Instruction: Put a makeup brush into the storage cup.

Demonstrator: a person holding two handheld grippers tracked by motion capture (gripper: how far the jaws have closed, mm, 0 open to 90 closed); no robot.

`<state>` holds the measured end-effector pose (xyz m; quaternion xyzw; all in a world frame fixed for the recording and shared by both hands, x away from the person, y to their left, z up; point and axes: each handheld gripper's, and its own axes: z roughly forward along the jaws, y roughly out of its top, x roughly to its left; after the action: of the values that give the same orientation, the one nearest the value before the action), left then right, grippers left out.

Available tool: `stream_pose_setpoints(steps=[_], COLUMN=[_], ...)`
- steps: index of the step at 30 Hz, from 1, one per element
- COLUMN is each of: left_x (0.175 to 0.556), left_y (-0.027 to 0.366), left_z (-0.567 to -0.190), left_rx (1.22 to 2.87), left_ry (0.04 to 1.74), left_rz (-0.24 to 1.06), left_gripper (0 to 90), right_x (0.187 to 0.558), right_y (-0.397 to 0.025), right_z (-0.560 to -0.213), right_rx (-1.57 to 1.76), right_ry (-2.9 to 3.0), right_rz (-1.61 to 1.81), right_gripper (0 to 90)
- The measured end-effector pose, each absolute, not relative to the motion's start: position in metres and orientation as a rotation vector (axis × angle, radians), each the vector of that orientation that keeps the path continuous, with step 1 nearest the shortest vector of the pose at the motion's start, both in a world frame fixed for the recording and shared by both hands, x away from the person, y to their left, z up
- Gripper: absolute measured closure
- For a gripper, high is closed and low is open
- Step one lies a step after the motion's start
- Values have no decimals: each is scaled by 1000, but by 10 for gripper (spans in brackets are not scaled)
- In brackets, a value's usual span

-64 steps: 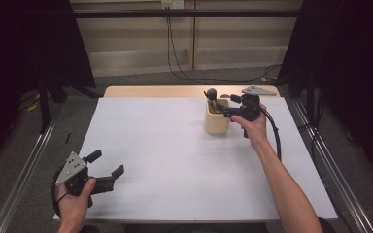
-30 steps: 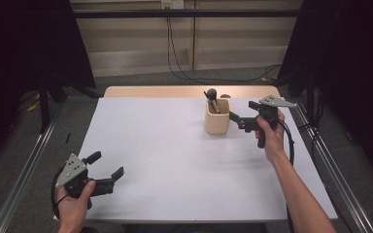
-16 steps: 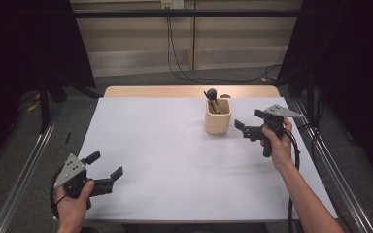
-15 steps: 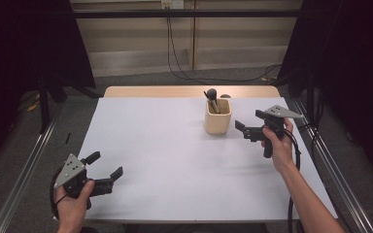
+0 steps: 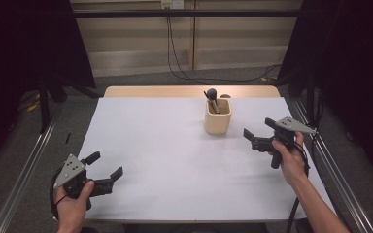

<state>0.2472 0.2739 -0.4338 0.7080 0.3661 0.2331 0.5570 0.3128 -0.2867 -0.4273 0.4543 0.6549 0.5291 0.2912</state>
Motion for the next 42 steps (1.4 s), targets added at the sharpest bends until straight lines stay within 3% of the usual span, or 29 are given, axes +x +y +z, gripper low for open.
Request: stream_pose_setpoints(steps=[42], left_x=[245], left_y=[270], left_z=[-433], left_rx=[1662], left_ry=[846], left_rz=[572], left_gripper=[24], right_x=[221], right_y=[-313], right_z=[-444], right_rx=[1198], right_ry=[1725], right_rz=[1345], right_gripper=[8])
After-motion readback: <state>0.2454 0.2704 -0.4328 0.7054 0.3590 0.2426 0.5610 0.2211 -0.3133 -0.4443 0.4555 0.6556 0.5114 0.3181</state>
